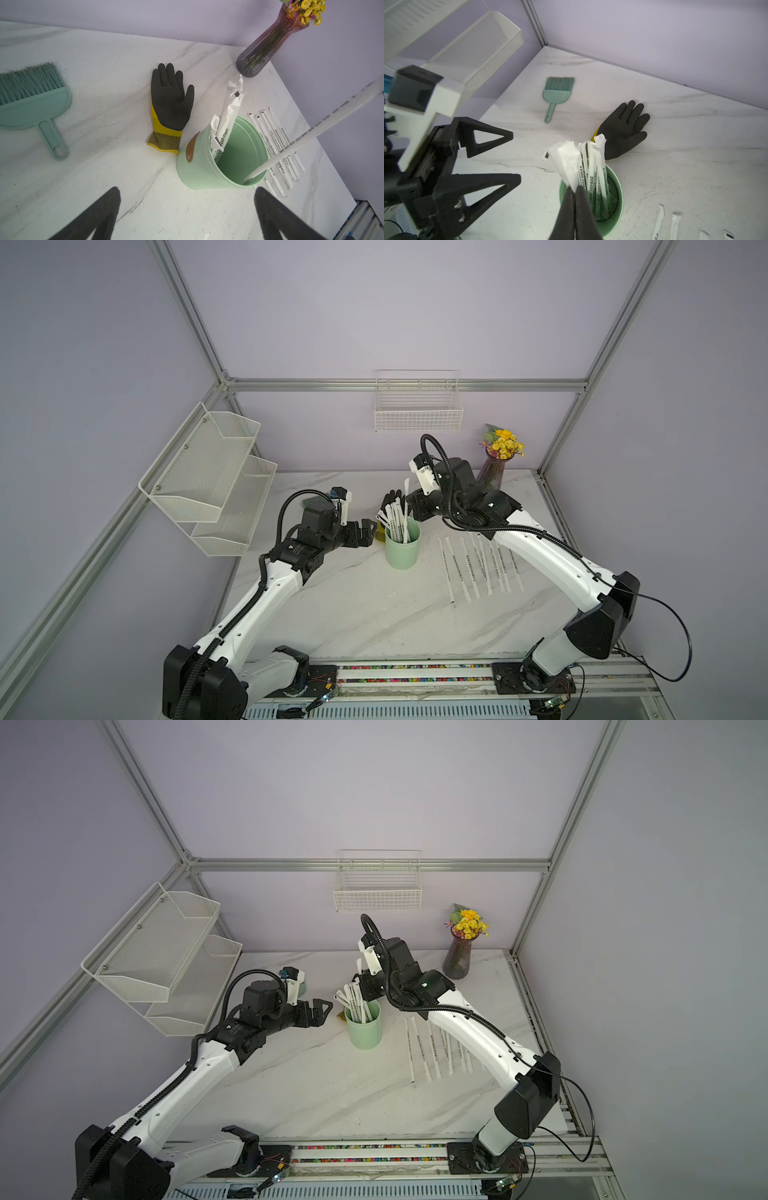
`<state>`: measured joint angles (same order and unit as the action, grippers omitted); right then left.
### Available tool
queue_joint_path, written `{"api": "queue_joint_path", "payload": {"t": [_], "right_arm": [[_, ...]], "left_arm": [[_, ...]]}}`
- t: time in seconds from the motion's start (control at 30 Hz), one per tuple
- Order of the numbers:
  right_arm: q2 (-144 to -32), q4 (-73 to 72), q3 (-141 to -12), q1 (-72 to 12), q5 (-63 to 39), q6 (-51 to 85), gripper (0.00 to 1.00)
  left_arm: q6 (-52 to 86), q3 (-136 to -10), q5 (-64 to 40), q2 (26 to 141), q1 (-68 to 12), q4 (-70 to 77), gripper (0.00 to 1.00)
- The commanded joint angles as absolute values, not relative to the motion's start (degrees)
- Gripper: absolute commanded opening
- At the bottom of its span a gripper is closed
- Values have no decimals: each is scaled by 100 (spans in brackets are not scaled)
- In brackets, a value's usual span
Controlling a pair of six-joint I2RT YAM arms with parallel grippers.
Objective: Take the straws out of the storage container
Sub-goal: Pick up the straw from the container, then place the straw at the center of the board.
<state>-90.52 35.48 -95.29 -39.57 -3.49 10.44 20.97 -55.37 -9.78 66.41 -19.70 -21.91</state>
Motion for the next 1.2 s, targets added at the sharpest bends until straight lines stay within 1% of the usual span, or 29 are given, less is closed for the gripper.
{"api": "queue_joint_path", "payload": {"t": [0.0,0.3,0.53,0.7,0.87,1.17], "right_arm": [[-8754,3857,-9885,-3999,-224,1056,5],[-8551,4467,-10423,-3930,-131,1141,3],[-8971,5518,-10776,-3513,-283,1400,0],[-9354,6052,-10575,-3074,-525,1512,0],[-9733,6243,-10224,-2749,-755,1614,0],[-10600,6379,-9920,-2553,-1082,1610,0]], "left_arm": [[2118,-5572,-1023,6484,-1986,-1987,100],[2121,-5563,-1038,6513,-1986,-1938,100],[2109,-5520,-996,6443,-1989,-1960,100],[2109,-5528,-1000,6434,-1986,-1962,100],[2096,-5520,-990,6438,-1987,-1982,100],[2092,-5511,-991,6442,-1991,-1964,100]]}}
